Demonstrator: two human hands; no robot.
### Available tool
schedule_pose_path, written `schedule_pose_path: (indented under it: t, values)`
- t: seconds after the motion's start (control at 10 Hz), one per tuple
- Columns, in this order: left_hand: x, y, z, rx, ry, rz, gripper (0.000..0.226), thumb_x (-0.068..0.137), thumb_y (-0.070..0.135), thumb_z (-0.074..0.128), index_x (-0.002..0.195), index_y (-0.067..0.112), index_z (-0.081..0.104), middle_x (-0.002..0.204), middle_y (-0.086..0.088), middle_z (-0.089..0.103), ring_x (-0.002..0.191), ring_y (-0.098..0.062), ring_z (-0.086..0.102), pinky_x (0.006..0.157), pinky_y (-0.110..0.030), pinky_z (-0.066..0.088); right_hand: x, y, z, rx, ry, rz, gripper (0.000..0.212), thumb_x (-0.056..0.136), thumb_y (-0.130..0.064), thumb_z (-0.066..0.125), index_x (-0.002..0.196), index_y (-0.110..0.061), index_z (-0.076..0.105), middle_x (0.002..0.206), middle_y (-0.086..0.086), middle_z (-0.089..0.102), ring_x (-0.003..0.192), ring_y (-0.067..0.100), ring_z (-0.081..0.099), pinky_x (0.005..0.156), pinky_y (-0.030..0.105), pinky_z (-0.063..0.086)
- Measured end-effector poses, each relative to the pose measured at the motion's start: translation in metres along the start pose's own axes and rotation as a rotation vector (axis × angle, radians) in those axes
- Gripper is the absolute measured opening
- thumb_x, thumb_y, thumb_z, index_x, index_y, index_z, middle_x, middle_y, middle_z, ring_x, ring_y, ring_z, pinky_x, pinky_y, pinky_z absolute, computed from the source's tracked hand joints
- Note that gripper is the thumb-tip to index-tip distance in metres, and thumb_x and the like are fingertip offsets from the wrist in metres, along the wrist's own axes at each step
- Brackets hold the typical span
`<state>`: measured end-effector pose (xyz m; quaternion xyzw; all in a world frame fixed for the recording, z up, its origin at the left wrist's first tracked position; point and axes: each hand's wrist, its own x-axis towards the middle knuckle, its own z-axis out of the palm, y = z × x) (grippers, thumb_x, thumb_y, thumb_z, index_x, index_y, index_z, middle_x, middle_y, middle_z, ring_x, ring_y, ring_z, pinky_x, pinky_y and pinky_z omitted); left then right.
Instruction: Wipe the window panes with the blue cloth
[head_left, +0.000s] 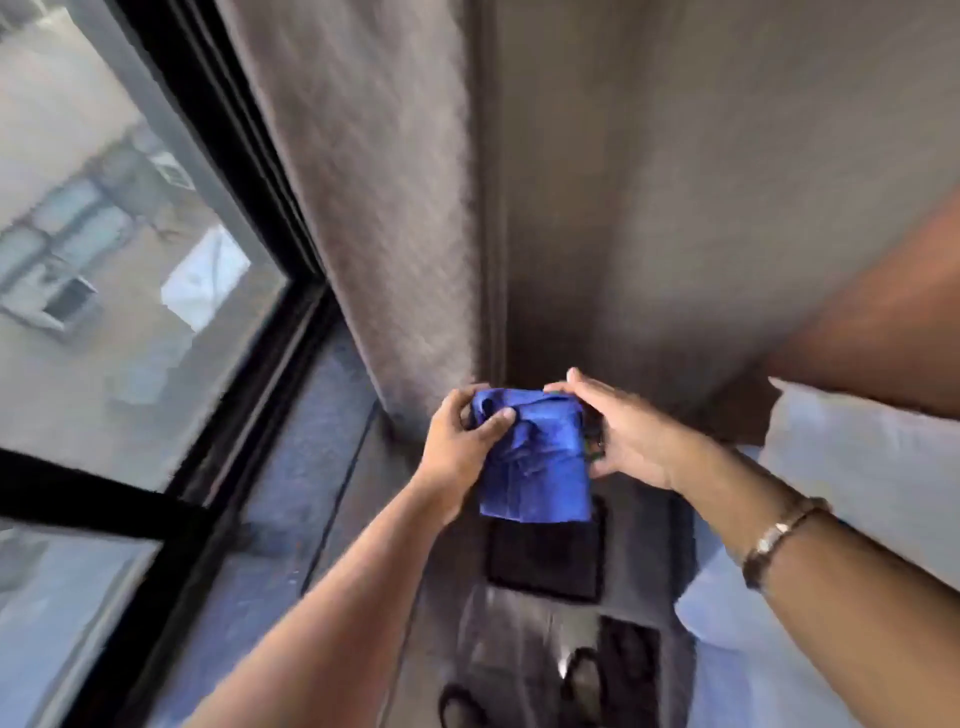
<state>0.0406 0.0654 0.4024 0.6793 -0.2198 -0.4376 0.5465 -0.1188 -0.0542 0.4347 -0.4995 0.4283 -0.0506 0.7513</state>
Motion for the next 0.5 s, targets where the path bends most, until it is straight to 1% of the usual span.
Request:
schedule_pose_path:
  t: [0.1, 0.2, 0.3, 0.4, 0.5]
  values:
    - [0.028, -0.096, 0.047, -0.05, 0.016, -0.186, 0.028, 0.093, -0.005, 0.066, 0.114, 0.013, 0.064, 0.112, -0.018, 0.07, 0.099, -0.029, 0.064, 0.093, -0.046, 0.052, 0.051, 0.105, -0.037, 0.024, 0.307, 0.142, 0.009, 0.099, -0.018, 0.057, 0.102, -0.025, 0.061, 0.092, -0.003, 0.059, 0.073, 0.011, 0.056, 0.066, 0.03, 0.047]
    - [0.076, -0.199, 0.077, -0.031, 0.022, -0.307, 0.036, 0.091, -0.018, 0.059, 0.125, -0.006, 0.061, 0.115, -0.021, 0.069, 0.085, -0.018, 0.066, 0.084, -0.025, 0.057, 0.113, 0.209, -0.064, 0.105, 0.426, 0.239, 0.027, 0.096, -0.011, 0.062, 0.12, -0.02, 0.055, 0.104, -0.002, 0.059, 0.078, 0.013, 0.058, 0.063, 0.032, 0.048]
    - [0.12, -0.304, 0.093, -0.032, 0.02, -0.389, 0.042, 0.091, -0.025, 0.05, 0.132, -0.017, 0.05, 0.101, -0.016, 0.064, 0.072, -0.009, 0.064, 0.072, -0.017, 0.054, 0.175, 0.301, -0.083, 0.104, 0.581, 0.27, 0.037, 0.09, -0.01, 0.071, 0.124, -0.009, 0.057, 0.106, 0.009, 0.063, 0.076, 0.02, 0.061, 0.057, 0.036, 0.053]
    - [0.145, -0.374, 0.097, -0.016, -0.056, -0.501, 0.04, 0.096, -0.017, 0.05, 0.133, -0.003, 0.054, 0.111, -0.016, 0.063, 0.083, -0.017, 0.064, 0.07, -0.025, 0.054, 0.217, 0.364, -0.091, -0.083, 0.676, 0.282, 0.04, 0.085, -0.013, 0.077, 0.12, 0.0, 0.062, 0.11, 0.019, 0.068, 0.095, 0.033, 0.066, 0.083, 0.044, 0.055]
    - [0.155, -0.408, 0.092, -0.016, -0.063, -0.577, 0.041, 0.098, -0.011, 0.052, 0.137, 0.003, 0.054, 0.118, -0.014, 0.064, 0.091, -0.017, 0.066, 0.062, -0.017, 0.056, 0.229, 0.385, -0.09, -0.4, 0.754, 0.357, 0.046, 0.086, -0.027, 0.075, 0.125, -0.006, 0.062, 0.122, 0.019, 0.064, 0.112, 0.036, 0.061, 0.095, 0.036, 0.047]
